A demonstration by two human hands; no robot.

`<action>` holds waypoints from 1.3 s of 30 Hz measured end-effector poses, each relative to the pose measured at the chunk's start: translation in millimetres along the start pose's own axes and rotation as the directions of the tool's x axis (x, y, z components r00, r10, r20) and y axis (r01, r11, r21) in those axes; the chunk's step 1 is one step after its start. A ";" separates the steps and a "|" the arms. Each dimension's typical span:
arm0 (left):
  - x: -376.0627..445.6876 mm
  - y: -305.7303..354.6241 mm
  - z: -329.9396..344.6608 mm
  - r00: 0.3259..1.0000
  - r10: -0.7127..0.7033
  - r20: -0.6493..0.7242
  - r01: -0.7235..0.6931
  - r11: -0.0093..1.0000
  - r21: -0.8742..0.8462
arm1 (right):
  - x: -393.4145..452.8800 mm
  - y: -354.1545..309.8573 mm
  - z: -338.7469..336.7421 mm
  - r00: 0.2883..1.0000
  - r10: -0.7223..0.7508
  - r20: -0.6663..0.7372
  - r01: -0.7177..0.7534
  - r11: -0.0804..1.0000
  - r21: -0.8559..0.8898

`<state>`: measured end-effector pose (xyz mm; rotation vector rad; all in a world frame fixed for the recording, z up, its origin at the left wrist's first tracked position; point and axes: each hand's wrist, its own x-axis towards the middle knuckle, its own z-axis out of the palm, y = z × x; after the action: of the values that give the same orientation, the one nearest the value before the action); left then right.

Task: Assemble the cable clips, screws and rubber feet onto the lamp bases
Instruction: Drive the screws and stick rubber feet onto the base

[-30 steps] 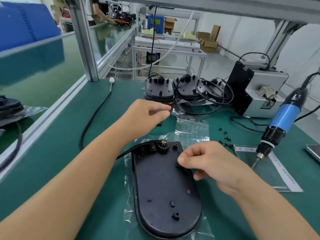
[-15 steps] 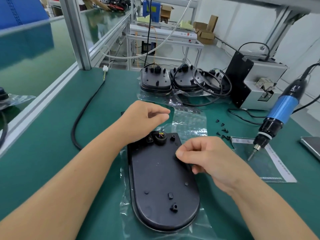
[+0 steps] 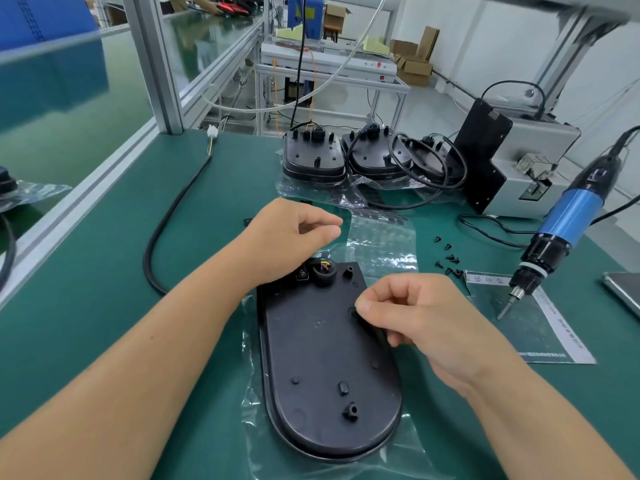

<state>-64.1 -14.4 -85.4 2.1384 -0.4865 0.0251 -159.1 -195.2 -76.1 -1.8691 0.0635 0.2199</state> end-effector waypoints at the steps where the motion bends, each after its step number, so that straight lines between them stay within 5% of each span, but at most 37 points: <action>1: 0.1 0.0 0.0 1.000 -0.001 0.002 0.001 1.000 0.001 | -0.3 0.3 0.2 1.000 -0.006 -0.005 0.006 1.000 -0.004; 20: -0.3 -2.4 1.3 1.000 -0.013 -0.005 0.013 1.000 -0.022 | -0.7 8.0 7.8 0.978 -0.161 -0.135 0.138 0.977 -0.164; 32: -0.4 -3.0 2.6 1.000 -0.011 -0.016 0.011 1.000 -0.014 | 14.1 8.9 4.8 0.991 0.128 -0.040 -0.127 0.991 0.034; 36: -0.1 -2.6 2.5 1.000 -0.011 -0.012 0.011 1.000 0.002 | 12.9 7.9 -3.0 0.984 0.171 0.049 -0.177 0.957 0.230; 39: 0.0 -2.1 2.6 1.000 -0.015 -0.015 0.015 1.000 0.005 | 12.7 9.8 0.0 0.992 0.125 0.020 -0.127 0.984 0.124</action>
<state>-63.8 -15.4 -88.5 2.1456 -0.4623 0.0346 -148.2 -197.4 -87.6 -1.7398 0.1835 0.3077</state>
